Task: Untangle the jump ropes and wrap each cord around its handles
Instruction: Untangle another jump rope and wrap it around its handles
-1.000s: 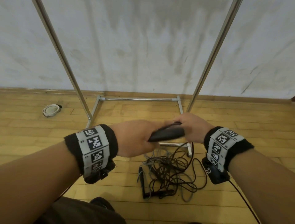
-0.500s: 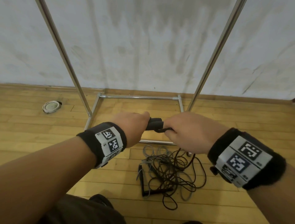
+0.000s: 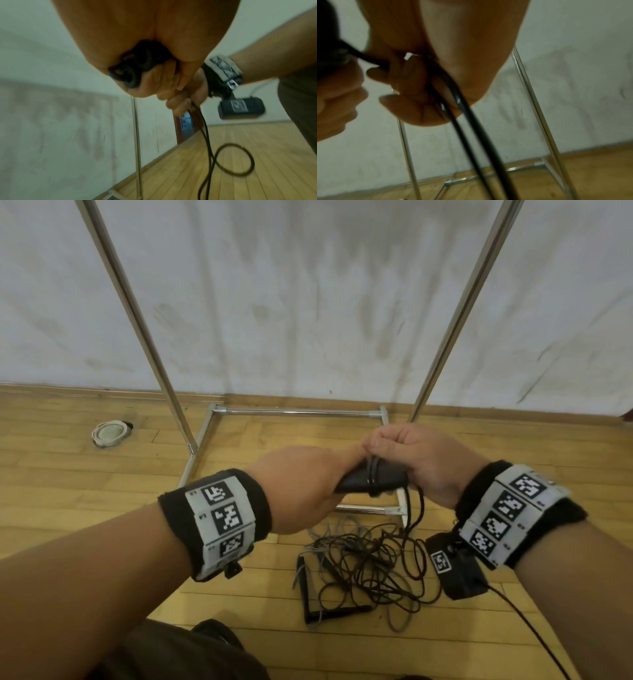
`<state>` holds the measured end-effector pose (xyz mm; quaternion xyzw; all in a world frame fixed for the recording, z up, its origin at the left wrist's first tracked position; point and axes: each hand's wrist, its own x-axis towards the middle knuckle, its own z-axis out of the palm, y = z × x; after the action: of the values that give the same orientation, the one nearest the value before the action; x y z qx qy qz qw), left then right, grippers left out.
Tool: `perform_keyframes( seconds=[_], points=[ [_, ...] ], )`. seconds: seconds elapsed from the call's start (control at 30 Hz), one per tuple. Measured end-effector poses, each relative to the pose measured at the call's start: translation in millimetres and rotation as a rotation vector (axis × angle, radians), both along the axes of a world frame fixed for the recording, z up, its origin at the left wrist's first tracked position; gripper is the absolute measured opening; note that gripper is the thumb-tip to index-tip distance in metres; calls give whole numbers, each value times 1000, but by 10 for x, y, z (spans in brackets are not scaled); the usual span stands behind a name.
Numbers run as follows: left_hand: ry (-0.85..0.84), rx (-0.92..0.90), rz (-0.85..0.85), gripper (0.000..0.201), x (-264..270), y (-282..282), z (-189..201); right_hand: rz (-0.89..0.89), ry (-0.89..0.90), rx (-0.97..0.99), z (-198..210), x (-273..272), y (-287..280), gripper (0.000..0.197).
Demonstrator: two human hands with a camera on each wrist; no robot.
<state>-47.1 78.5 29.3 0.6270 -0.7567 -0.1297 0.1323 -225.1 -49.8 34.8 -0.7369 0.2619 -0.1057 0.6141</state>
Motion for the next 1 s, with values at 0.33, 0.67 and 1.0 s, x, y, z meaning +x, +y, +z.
perform_keyframes(
  seconds=[0.33,0.67,1.0],
  points=[
    [-200,27,537,25,460,-279,-119,-21,389,-205,-332,214,490,51],
    [-481,197,257,38,217,-126,-456,297,580,-910,234,131,371,24],
    [-323,136,-91,31,74,4,-434,269,408,-575,182,-43,23,22]
  ],
)
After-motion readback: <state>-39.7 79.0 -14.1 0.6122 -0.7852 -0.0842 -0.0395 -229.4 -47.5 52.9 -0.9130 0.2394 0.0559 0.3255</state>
